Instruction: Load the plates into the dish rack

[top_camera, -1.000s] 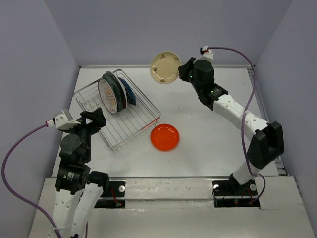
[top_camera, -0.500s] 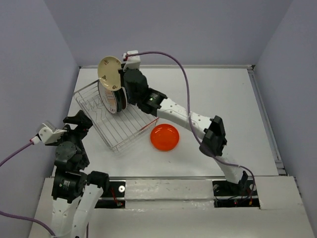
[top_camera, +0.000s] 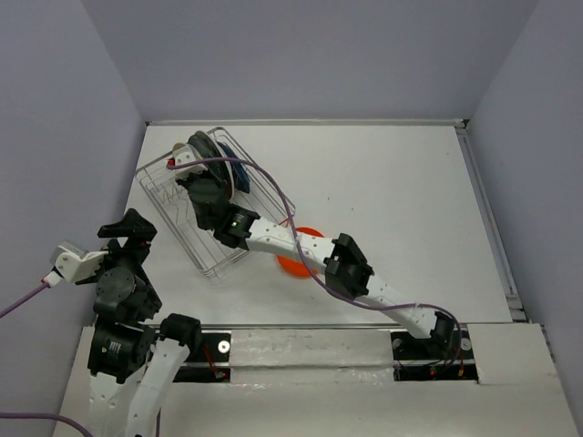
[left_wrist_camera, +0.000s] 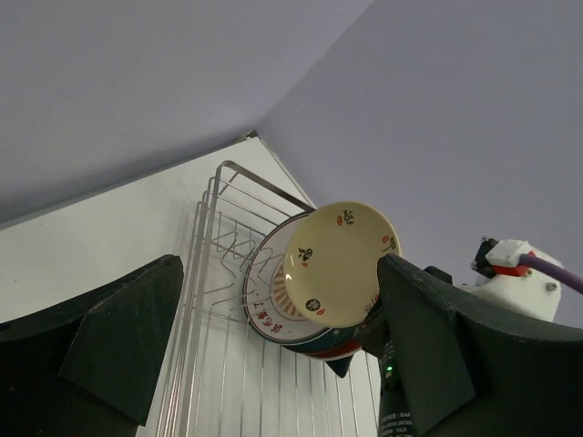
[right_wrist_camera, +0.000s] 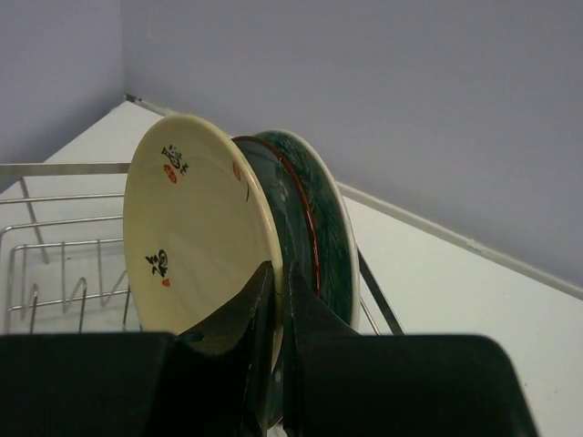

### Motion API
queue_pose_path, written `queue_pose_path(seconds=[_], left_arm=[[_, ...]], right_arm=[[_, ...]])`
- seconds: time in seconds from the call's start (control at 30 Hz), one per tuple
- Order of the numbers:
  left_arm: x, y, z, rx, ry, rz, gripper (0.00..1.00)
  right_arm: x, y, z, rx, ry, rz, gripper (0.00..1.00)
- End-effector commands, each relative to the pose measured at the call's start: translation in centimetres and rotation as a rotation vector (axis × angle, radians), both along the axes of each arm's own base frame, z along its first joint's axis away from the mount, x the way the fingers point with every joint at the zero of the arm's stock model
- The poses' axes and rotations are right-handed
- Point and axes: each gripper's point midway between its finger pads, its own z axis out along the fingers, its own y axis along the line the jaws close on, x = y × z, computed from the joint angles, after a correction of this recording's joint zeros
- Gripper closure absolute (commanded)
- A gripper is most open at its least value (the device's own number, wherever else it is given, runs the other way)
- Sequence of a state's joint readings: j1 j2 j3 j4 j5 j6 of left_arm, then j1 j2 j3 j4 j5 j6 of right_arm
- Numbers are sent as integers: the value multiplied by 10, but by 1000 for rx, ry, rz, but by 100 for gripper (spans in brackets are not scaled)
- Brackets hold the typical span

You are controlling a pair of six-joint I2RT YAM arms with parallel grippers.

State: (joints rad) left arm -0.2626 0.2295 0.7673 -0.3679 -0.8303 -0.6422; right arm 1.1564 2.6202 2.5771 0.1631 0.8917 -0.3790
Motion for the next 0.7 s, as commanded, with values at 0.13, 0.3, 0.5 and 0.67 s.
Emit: queue_pose_path(seconds=[0.13,0.3,0.5,0.67], left_arm=[[-6,7,15,-43,-69,40,1],[-3,4,13,-33,-62,25,1],[-2,3,13,-29,-59,19,1],[1,2,11,-21,-48,16,1]], right_arm=[[12,-21,26,28,-147,-137,93],[9,-8,-1,-4,-123,-107,93],[1,6,-32,-66,-110,-88,93],[-16,22,-48,-80,-106,-42,90]])
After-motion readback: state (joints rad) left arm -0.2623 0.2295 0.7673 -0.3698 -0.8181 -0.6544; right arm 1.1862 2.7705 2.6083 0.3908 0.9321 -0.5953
